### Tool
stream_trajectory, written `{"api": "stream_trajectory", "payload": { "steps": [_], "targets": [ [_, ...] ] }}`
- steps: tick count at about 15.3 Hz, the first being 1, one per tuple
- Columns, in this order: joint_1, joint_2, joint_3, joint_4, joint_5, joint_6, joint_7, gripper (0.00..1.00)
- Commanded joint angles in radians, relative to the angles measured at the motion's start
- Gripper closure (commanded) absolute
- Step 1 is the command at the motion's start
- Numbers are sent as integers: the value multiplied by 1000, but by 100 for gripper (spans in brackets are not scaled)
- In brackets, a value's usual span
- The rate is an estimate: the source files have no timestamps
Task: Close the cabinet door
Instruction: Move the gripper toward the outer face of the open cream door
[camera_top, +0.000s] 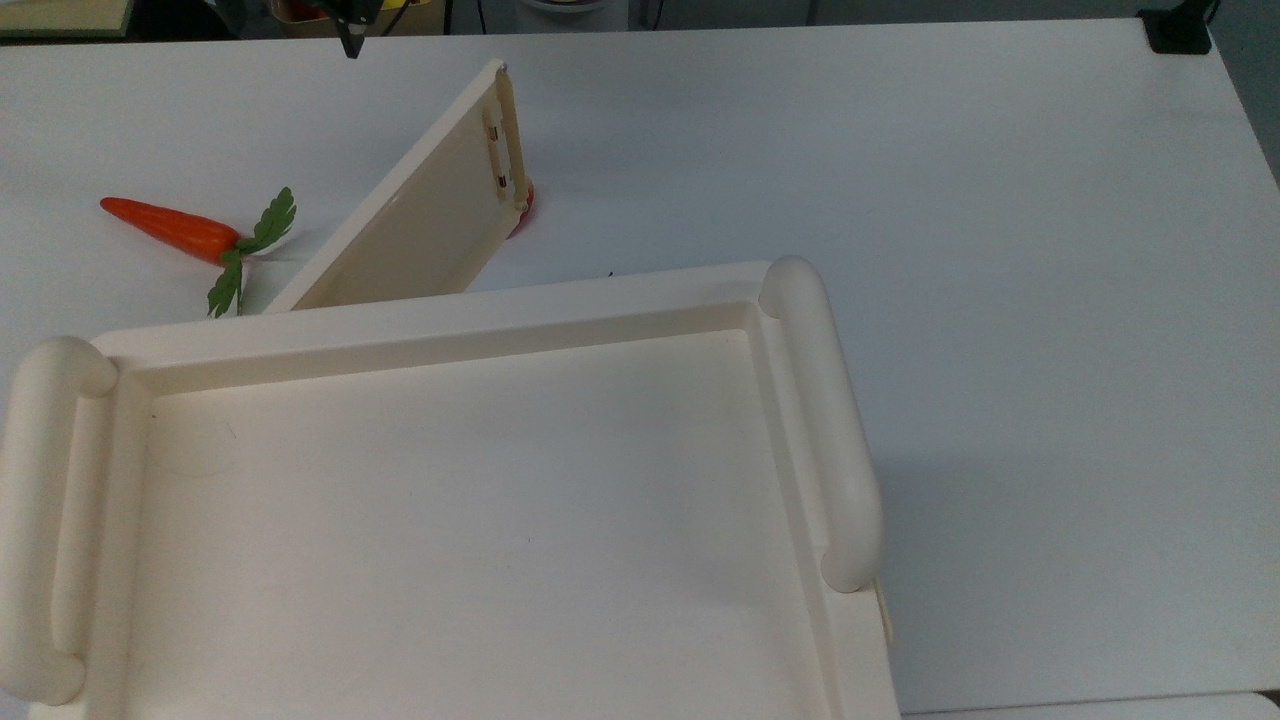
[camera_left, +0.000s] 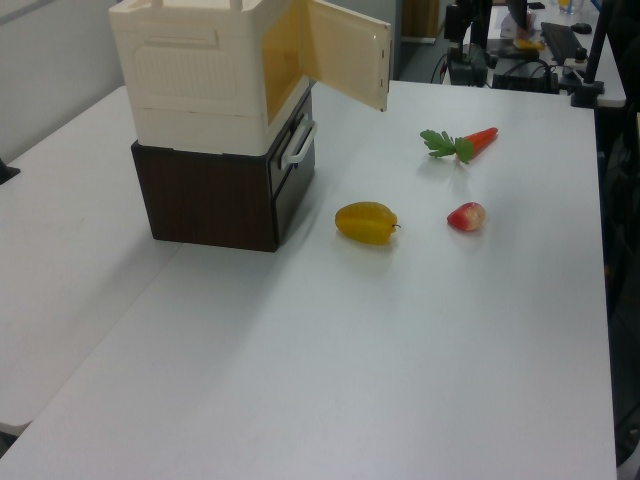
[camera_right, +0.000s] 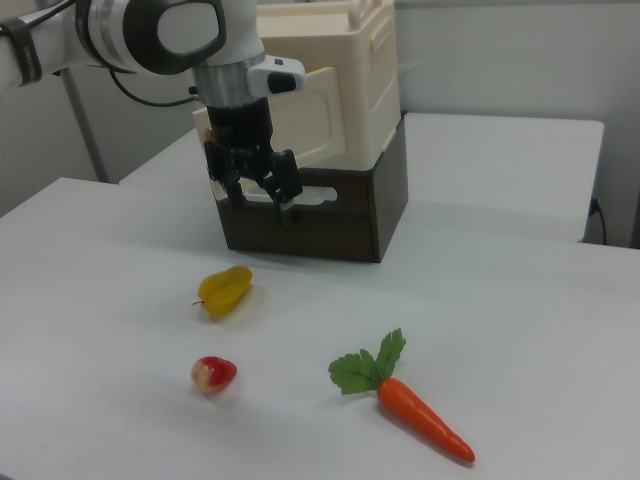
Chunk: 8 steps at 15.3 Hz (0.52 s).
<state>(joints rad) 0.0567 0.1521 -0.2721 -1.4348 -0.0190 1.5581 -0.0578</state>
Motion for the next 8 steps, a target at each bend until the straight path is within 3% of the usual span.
{"api": "stream_trajectory", "payload": {
  "steps": [1, 5, 8],
  "targets": [
    [12, -48, -28, -36, 42, -27, -17, 0],
    [11, -45, -42, -35, 103, -15, -63, 0],
    [12, -48, -93, -33, 195, -27, -164, 0]
  ]
}}
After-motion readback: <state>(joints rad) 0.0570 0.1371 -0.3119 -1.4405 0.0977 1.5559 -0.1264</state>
